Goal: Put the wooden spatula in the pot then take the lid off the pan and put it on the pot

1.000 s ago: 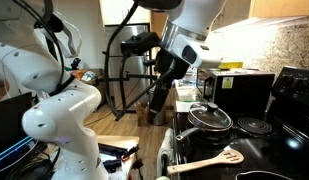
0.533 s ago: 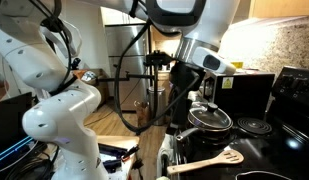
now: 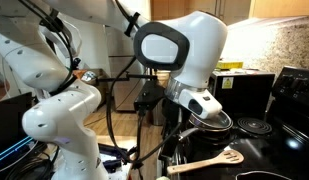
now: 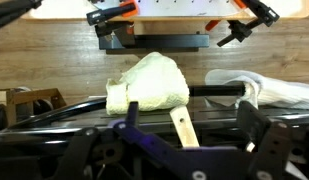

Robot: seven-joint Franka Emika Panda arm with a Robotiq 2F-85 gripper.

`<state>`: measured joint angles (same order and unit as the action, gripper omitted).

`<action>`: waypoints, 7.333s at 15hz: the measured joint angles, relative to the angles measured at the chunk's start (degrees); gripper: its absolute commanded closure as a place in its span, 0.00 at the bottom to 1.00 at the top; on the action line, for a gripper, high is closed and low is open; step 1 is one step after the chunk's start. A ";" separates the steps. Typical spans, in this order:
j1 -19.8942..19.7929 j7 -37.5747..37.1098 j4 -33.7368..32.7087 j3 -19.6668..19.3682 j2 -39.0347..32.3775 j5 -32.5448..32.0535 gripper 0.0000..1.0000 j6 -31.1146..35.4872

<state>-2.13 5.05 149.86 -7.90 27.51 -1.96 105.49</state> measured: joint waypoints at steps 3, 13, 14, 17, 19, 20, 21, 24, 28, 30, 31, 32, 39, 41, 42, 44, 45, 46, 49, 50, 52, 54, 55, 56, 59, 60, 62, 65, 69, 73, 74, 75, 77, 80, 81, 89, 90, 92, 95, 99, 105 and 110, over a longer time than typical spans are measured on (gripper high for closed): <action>-0.01 0.00 0.42 -0.42 0.27 0.45 0.00 0.00; 5.19 14.87 2.74 0.00 -6.02 1.89 0.00 9.22; 5.53 16.21 2.74 0.28 -7.12 1.65 0.00 9.85; 5.64 18.78 2.71 1.11 -10.06 1.33 0.00 11.89; 5.56 19.46 2.71 1.17 -11.73 0.74 0.00 14.43; 5.41 19.53 2.71 1.17 -12.45 0.16 0.00 15.79; 5.23 19.54 2.71 1.17 -13.18 -0.50 0.00 17.32; 4.83 19.55 2.71 1.12 -15.11 -1.59 0.00 21.47; 4.36 19.69 2.72 1.06 -17.20 -1.61 0.00 24.03; 4.18 19.98 2.72 0.93 -17.75 -1.61 0.00 24.88; 3.92 20.26 2.72 0.89 -17.89 -1.61 0.00 25.26; 3.63 20.54 2.72 0.81 -17.96 -1.61 0.00 25.44; 1.74 22.12 2.72 -0.36 -17.94 -1.61 0.00 25.47; 1.72 22.94 2.75 -0.37 -17.94 -1.38 0.00 25.42; 1.75 23.60 2.75 -0.32 -17.93 -1.12 0.00 25.33; 1.90 24.63 2.76 -0.16 -17.91 -0.98 0.00 25.09; 2.09 24.96 2.81 -0.08 -17.87 -0.93 0.00 24.94; 2.32 25.10 2.93 0.00 -17.80 -0.92 0.00 24.77; 2.36 25.10 3.87 0.71 -17.39 -2.04 0.00 24.80; 2.35 25.08 4.16 0.94 -17.16 -2.78 0.25 24.80; 2.35 24.85 4.73 1.36 -16.75 -4.21 0.32 25.05; 2.33 24.05 4.99 1.69 -16.14 -6.16 0.46 25.22; 2.33 23.69 5.13 1.84 -15.84 -6.80 0.53 25.22; 2.32 23.53 5.29 1.96 -15.58 -7.27 0.59 25.22; 2.32 23.18 5.74 2.24 -15.07 -7.71 0.78 25.20; 2.32 23.09 5.82 2.32 -15.01 -7.72 0.86 25.18; 2.31 22.74 5.95 2.37 -14.94 -7.81 0.93 25.18; 2.21 22.29 5.97 2.37 -14.66 -7.90 0.90 24.92; 1.83 20.75 4.66 1.54 -12.91 -6.89 0.90 20.15; 0.05 18.79 1.45 -0.03 -9.33 -6.71 0.90 13.62; -0.49 18.36 0.71 -0.36 -8.32 -6.73 0.90 12.27; -1.05 17.97 0.02 -0.60 -7.33 -6.93 0.90 10.98; -2.09 17.15 -1.16 -0.88 -5.60 -7.40 0.90 8.78; -2.60 16.68 -2.69 -1.18 -3.77 -6.95 0.90 6.11; -2.48 16.67 -3.36 -1.20 -3.39 -5.59 0.90 4.95; 0.15 26.46 -15.74 -7.50 -4.63 10.28 0.70 -8.69; 0.15 27.01 -16.39 -7.94 -5.07 10.55 0.93 -9.02; 0.14 27.20 -16.49 -7.91 -5.59 10.62 0.93 -9.01; -0.80 22.87 -16.56 -7.92 -6.56 10.62 0.93 -9.49; -4.23 15.37 -16.61 -8.61 -9.19 10.62 0.93 -9.32; -6.29 13.47 -17.11 -10.66 -11.39 12.43 0.93 -14.42; -6.81 8.96 -17.05 -10.60 -12.13 13.83 0.93 -15.20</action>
<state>-8.94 14.01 132.81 -18.50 15.38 11.86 90.29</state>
